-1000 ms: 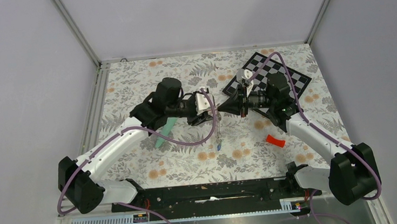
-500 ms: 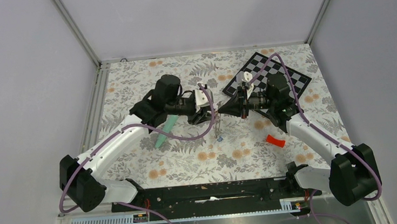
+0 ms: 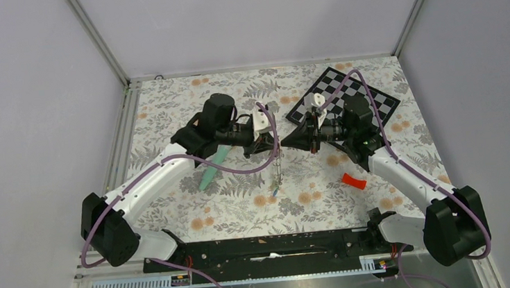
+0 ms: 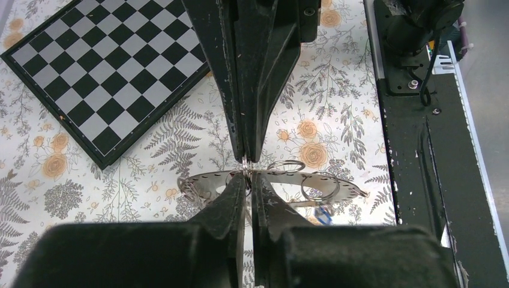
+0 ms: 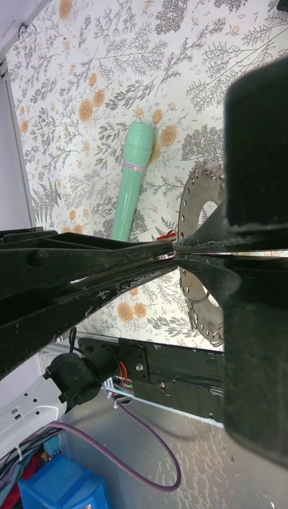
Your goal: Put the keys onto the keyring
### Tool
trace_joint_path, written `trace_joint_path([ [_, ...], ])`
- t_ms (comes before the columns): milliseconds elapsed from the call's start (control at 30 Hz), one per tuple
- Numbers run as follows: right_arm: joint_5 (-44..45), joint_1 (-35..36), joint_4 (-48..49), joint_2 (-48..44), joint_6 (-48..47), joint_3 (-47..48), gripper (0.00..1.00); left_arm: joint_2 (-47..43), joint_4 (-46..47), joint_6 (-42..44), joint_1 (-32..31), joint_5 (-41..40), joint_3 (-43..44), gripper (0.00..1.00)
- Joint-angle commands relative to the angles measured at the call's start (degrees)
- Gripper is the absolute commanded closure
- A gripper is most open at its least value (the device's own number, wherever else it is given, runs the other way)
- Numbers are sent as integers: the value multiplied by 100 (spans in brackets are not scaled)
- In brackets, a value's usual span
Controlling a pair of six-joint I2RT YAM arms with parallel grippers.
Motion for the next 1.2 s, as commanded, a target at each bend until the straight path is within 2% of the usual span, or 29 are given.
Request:
trace_joint_path([
  [0, -83, -23, 173, -185, -109, 11, 100, 12, 273, -42, 17, 248, 214, 100],
  [167, -48, -23, -68, -219, -380, 22, 100, -51, 169, -29, 17, 35, 234, 100],
  [367, 25, -23, -1200, -348, -1544, 230, 70, 40, -688, 102, -77, -579, 804, 100],
  [467, 53, -23, -1535, -430, -1924, 269, 58, 103, -1157, 218, -250, -965, 1131, 100],
  [533, -15, -23, -1553, -459, -1935, 272, 54, 148, -1429, 261, -369, -1167, 1308, 100],
  [767, -188, -23, -1258, -488, -1548, 293, 50, 483, -2339, 366, -694, -1838, 2005, 100],
  [1167, -423, -23, -122, -385, -496, 119, 54, 622, -2720, 422, -822, -1781, 2275, 100],
])
